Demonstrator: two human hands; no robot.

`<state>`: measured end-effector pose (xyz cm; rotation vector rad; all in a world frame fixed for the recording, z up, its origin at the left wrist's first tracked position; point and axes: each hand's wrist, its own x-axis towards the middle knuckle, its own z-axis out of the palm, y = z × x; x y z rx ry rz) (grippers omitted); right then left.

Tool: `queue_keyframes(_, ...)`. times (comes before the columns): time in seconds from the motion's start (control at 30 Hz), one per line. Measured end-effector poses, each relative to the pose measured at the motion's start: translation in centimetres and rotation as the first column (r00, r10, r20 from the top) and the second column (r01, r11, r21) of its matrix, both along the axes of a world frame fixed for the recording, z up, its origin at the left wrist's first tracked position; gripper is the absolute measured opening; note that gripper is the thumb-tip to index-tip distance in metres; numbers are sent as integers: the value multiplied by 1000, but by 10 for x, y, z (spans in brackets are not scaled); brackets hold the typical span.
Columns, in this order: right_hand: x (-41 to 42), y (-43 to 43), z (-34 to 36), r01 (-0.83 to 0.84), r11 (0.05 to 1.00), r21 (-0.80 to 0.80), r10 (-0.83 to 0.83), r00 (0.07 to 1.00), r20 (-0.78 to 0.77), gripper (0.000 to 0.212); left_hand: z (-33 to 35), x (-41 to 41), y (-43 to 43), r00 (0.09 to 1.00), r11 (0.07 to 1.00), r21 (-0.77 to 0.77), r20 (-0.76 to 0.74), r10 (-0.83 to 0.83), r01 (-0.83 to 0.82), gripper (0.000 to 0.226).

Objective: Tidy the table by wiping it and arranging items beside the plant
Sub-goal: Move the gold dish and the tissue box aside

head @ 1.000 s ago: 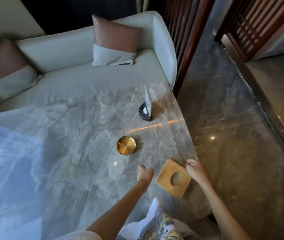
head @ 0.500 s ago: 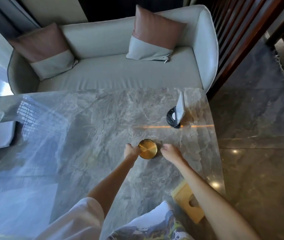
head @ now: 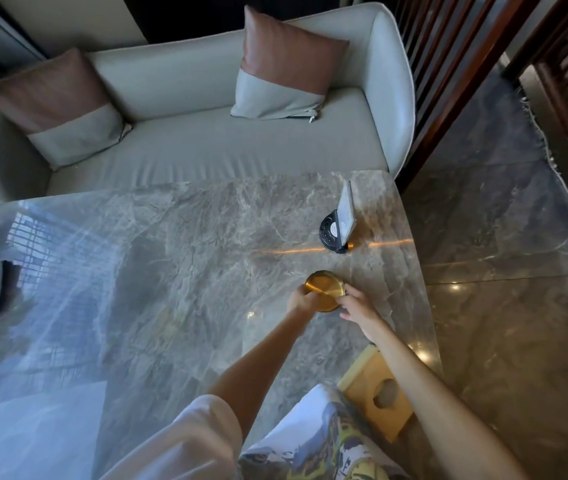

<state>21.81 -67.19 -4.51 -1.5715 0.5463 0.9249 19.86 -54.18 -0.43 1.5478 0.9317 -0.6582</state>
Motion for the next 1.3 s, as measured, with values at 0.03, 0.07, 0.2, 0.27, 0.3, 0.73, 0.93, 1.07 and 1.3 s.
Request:
queue_keyframes(0.03, 0, -9, 0, 23, 1000, -19, -23, 1000, 3, 23, -2, 2, -7, 1000, 1000, -12, 2, -22, 22, 45)
queue_keyframes(0.07, 1, -17, -1, 42, 998, -38, -42, 999, 3, 25, -4, 3, -12, 999, 999, -18, -5, -39, 39, 44)
queue_keyframes(0.2, -2, -38, -3, 57, 994, -89, -58, 998, -9, 31, -11, 1, -20, 994, 993, -64, -46, -100, 97, 46)
queue_keyframes(0.27, -4, -40, -3, 67, 993, -100, -70, 997, -19, 42, -12, -3, -19, 990, 988, -85, -46, -132, 128, 47)
queue_keyframes(0.3, -5, -40, -3, 77, 991, -107, -79, 997, -13, 46, -12, -6, -16, 989, 986, -87, -39, -145, 141, 50)
queue_keyframes(0.73, -105, -2, 38, -244, 788, -566, 552, 687, 472, 36, 1, -142, 136, 829, 645, 560, -149, -539, 520, 56)
queue_keyframes(0.93, -185, 72, 42, -329, 579, -746, 799, 415, 436, 39, 1, -243, 210, 855, 627, 616, -162, -492, 478, 50)
queue_keyframes(1.07, -237, 124, 43, -328, 540, -775, 831, 355, 429, 41, -2, -295, 261, 853, 608, 631, -178, -491, 481, 50)
queue_keyframes(1.3, -296, 190, 46, -439, 599, -670, 778, 518, 357, 50, -6, -362, 334, 881, 624, 641, -193, -432, 447, 46)
